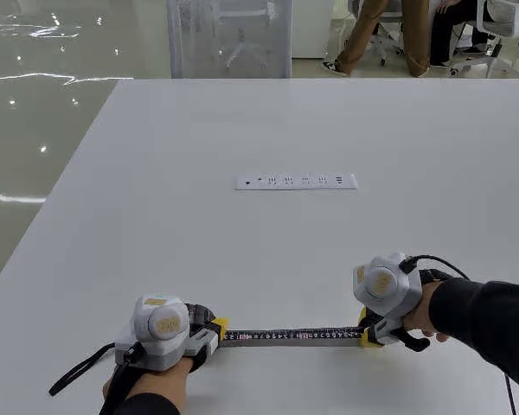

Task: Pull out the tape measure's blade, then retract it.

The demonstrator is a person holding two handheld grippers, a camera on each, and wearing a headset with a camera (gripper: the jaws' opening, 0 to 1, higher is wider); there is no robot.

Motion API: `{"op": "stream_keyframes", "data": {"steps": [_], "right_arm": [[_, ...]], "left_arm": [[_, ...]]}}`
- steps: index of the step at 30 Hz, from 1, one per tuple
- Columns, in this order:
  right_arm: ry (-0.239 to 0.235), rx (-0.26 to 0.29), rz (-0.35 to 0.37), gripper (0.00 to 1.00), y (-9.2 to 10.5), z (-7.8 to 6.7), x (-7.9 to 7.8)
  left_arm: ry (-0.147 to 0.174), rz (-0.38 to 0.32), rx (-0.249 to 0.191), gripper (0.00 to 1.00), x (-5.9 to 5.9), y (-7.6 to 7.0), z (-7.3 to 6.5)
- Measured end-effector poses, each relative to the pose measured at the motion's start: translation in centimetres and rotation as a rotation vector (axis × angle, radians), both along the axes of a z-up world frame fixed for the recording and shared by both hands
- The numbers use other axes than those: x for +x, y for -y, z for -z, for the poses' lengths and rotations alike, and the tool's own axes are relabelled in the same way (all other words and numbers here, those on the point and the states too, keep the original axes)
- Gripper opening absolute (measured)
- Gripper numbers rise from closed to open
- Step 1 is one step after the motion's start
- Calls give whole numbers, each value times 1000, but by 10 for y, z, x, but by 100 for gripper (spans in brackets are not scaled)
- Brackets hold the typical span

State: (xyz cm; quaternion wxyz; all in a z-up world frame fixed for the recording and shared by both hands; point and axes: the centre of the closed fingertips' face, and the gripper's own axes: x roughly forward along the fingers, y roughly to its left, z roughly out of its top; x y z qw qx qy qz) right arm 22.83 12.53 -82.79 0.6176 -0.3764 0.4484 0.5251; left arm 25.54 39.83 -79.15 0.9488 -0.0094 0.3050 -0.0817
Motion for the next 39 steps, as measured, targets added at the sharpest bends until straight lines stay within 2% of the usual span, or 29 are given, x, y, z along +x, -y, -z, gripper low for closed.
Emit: {"op": "stream_keyframes", "data": {"steps": [10,19,36,39], "right_arm": [[13,31,28,11,-4,0,0],[8,18,21,12,-8,0,1],[1,28,59,12,-15,0,2],[8,25,39,12,-16,0,1]], "left_arm": [[2,0,-2,63,-1,0,0],[-7,-3,-6,63,-1,1,0],[-15,0,-12,63,-2,1,0],[-17,0,-14,63,-2,1,0]]}}
